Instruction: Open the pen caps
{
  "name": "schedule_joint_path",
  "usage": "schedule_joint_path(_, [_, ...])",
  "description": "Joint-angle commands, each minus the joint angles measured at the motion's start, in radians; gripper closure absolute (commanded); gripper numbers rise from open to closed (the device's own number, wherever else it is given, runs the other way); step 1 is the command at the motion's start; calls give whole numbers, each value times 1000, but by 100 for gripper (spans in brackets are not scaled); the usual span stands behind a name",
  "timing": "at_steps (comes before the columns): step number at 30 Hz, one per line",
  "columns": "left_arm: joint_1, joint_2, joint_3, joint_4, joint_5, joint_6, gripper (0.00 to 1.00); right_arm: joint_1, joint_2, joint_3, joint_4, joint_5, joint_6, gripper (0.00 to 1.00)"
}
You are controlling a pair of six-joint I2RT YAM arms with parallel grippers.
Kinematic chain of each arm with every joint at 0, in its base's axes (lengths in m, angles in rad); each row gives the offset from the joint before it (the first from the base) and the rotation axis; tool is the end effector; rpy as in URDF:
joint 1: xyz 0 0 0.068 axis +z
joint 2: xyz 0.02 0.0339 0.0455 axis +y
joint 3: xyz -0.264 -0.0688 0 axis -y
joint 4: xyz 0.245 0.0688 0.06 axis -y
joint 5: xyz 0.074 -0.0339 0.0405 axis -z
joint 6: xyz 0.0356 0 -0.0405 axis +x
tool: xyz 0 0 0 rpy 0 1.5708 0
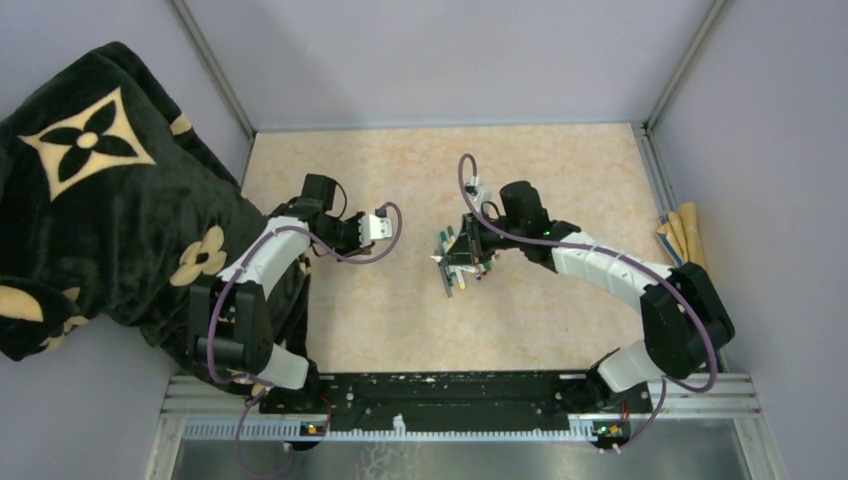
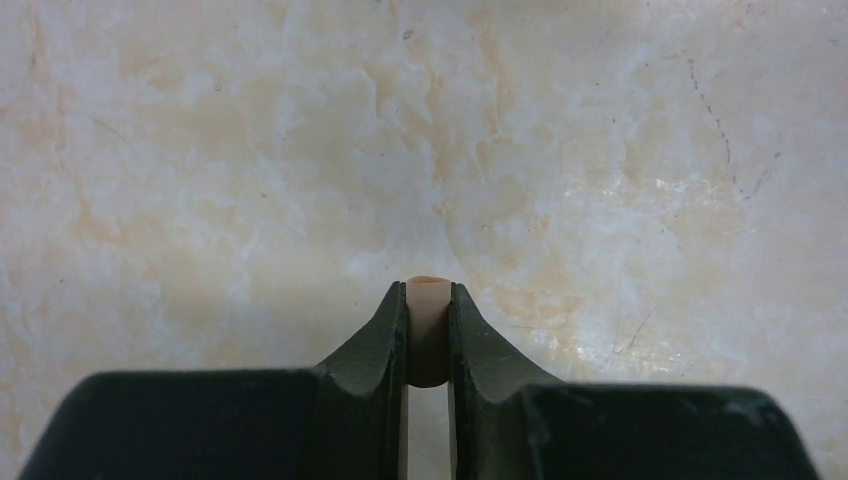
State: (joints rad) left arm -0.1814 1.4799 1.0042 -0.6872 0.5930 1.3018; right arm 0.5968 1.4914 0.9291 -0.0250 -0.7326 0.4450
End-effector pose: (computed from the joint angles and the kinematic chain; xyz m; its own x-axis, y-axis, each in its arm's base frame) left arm 0.2742 -0.0705 0.2225 0.1145 0.7918 -0.6000 0.9681 0.0465 0.2461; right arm 0.2529 0.2006 0.2411 -0.7918 -0.1511 -0.5918 -0.5955 0.4067 0.6928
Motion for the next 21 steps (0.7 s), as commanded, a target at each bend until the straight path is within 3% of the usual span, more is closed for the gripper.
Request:
schedule_joint_path(1, [3,23,3,33,112,-60,100,-46,-115,-34,0,250,-35,100])
schedule_joint_path(4, [-5,46,-47,112,177,-157,100,-82,-149,-60,5,478,-26,100])
schedule_joint_path(7, [-16,71,-95,225,152,-240,100,-92,-184,-120,17,800,-35,100])
schedule_joint_path(10, [-25,98,-117,292,122,-307,100,-93,-185,-172,63,1018,-38,100])
schedule_joint_path(17, [-45,143,-150,359,54,-370,100,-99,-125,-255,177,1280,-63,100])
schedule_joint_path(21, [-57,169,-154,395,40,-402,95,-110,-66,-260,211,1287,-40,100])
